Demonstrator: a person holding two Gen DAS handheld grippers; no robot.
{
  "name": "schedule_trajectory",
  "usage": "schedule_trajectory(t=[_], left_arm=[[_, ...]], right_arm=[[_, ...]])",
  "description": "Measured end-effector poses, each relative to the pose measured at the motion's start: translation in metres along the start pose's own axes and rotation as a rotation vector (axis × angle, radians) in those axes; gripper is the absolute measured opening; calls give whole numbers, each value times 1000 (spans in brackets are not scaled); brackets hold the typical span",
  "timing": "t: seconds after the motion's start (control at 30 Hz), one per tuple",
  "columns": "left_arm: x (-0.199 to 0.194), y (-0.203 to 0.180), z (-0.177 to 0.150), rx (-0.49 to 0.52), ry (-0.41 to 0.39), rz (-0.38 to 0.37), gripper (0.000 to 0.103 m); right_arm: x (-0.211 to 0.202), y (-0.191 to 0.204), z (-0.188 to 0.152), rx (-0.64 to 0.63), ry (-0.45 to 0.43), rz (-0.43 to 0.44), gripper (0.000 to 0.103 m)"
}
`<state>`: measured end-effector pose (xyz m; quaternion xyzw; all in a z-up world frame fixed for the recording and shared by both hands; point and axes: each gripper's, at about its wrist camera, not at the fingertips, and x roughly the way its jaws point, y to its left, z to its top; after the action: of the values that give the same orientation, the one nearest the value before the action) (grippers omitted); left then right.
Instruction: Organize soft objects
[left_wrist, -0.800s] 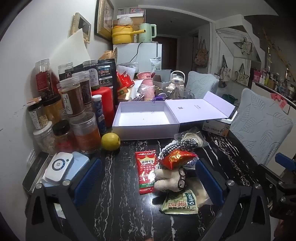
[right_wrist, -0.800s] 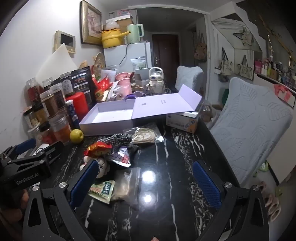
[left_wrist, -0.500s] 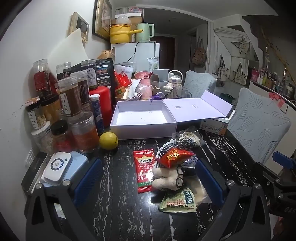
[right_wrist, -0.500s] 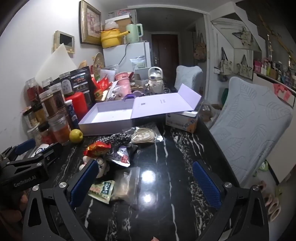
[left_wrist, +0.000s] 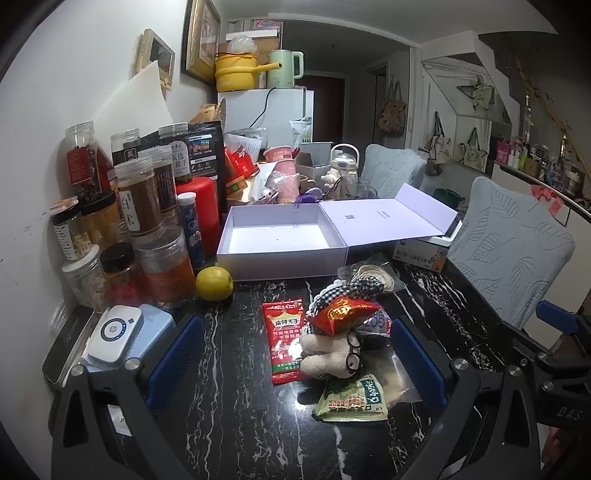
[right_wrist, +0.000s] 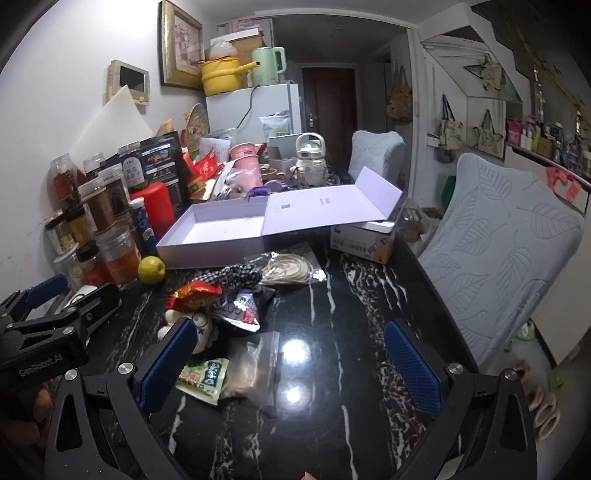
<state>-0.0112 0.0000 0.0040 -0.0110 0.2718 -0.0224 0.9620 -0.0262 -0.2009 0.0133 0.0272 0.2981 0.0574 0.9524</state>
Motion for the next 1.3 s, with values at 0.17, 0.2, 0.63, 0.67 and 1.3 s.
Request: schedule_trajectory(t=[0.17, 0.2, 0.63, 0.67, 1.3], left_arm=[[1, 0, 1, 6, -3, 21, 103], [1, 0, 0, 6, -2, 23, 103], [1, 2, -2, 8, -5, 47, 103], [1, 2, -2, 7, -7, 50, 103], [-3, 2, -2, 19, -12, 49, 103]], right_arm=[[2, -2, -1, -1, -1, 1, 103], [1, -3, -1, -2, -2, 0, 103], [-2, -4, -3, -4, -2, 2, 103], [0, 1, -3, -7, -3, 0, 103], [-2, 5, -2, -23, -5, 5, 103]])
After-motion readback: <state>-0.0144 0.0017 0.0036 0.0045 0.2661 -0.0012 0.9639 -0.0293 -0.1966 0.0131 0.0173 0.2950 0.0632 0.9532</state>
